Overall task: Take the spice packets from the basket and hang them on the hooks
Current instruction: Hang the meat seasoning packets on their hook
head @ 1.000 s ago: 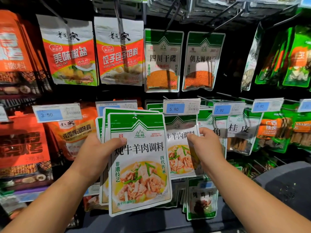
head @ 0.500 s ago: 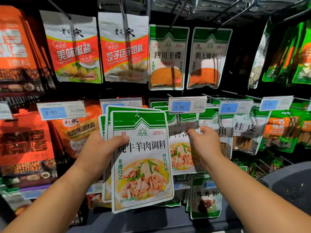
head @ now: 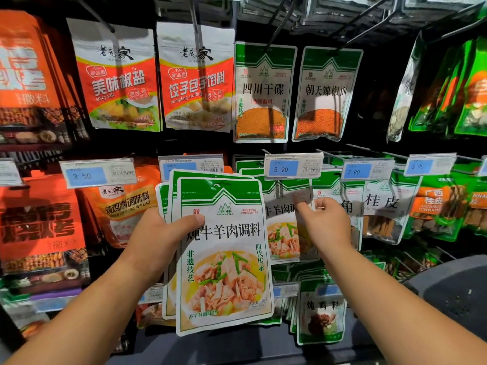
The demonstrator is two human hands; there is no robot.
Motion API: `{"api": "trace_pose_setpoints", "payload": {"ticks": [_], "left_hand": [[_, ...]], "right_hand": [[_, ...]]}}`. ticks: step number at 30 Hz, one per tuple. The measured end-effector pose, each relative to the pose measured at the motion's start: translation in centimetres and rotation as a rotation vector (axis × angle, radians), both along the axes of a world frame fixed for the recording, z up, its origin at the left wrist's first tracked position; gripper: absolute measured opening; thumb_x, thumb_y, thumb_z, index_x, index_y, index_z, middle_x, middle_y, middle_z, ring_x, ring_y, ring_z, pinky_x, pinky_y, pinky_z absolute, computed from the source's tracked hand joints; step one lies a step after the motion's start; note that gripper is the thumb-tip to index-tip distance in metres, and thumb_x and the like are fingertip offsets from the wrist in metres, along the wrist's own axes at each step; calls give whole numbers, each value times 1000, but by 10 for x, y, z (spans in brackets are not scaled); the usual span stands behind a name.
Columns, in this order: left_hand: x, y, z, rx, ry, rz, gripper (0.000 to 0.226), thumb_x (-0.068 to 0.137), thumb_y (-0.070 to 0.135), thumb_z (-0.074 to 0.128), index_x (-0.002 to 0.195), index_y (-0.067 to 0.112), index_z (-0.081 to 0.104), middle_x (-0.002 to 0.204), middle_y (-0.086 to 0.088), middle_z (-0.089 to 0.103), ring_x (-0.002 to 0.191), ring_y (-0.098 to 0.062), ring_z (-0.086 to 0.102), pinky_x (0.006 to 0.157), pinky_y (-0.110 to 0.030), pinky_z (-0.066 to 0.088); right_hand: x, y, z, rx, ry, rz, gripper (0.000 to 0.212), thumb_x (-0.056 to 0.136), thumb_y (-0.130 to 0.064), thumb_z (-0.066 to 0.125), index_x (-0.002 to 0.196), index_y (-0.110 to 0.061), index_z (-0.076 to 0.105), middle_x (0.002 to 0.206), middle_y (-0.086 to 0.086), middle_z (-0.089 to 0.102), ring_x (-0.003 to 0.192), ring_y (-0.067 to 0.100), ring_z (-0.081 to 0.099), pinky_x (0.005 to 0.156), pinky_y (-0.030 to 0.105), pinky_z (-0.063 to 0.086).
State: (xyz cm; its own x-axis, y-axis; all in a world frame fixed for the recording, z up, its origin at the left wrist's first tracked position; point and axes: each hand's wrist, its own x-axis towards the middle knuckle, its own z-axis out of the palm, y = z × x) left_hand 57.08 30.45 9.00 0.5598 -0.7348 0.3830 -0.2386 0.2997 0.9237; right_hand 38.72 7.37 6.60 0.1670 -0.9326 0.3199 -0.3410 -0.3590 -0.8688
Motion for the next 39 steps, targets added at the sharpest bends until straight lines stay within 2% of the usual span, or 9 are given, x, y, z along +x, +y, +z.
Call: {"api": "trace_pose_setpoints", "payload": {"ticks": [6,11,14,17,20,27,32,36,39], "left_hand": [[-8,-2,3,12,38,26,26,94,-2,62,117,7,71,108,-2,79,96,-19,77,71,-21,60],[-9,-4,3,28,42,48,27,95,3,64,121,8,70,112,-4,78,102,-22,75,84,-35,60],[-9,-3,2,36,51,54,28,94,3,65,121,8,70,113,-5,78,104,-24,75,89,-39,59],[-9,2,2,34,39,52,29,93,2,66,120,10,70,113,-3,78,103,-21,75,81,-27,62],[-8,10,0,51,-6,64,28,91,3,69,118,12,71,111,0,79,100,-17,76,75,-19,59],[-16,20,4,83,-83,58,18,95,7,64,107,17,73,98,9,80,89,-5,75,71,-14,55],[-17,19,3,75,-118,63,22,96,11,64,112,22,73,109,10,78,102,-8,73,86,-26,52],[-15,17,5,25,-122,91,21,97,10,63,109,25,72,100,20,78,91,1,72,73,-10,50],[-12,16,7,15,-128,128,13,98,11,62,99,21,71,78,24,74,72,7,68,64,-9,47]], "right_hand": [[-25,19,12,-19,31,26,32,92,-43,71,110,-18,59,102,-5,61,94,20,59,79,33,44],[-34,53,22,176,-42,449,38,92,-59,60,88,-23,73,85,-5,73,86,17,69,83,41,55],[-30,71,19,247,-53,611,38,81,-66,67,90,-31,77,97,-11,77,98,15,69,96,47,54],[-25,83,16,288,-105,665,18,89,-43,75,81,-27,75,78,-12,72,78,9,66,88,40,54],[-21,90,13,284,-146,704,23,93,-27,74,73,-19,64,64,-2,60,63,11,54,72,28,46],[-21,91,8,368,-154,715,23,100,-16,65,83,-15,50,66,5,42,57,18,35,48,25,33],[-38,78,1,351,-138,617,25,101,-23,64,79,-23,52,68,10,37,56,18,28,55,31,21],[-56,63,-4,319,-160,475,22,101,-24,63,87,-10,54,57,6,45,52,16,36,57,30,28],[-65,49,-9,296,-214,401,10,101,-22,63,95,-14,66,90,22,69,79,23,64,78,38,50]]}}
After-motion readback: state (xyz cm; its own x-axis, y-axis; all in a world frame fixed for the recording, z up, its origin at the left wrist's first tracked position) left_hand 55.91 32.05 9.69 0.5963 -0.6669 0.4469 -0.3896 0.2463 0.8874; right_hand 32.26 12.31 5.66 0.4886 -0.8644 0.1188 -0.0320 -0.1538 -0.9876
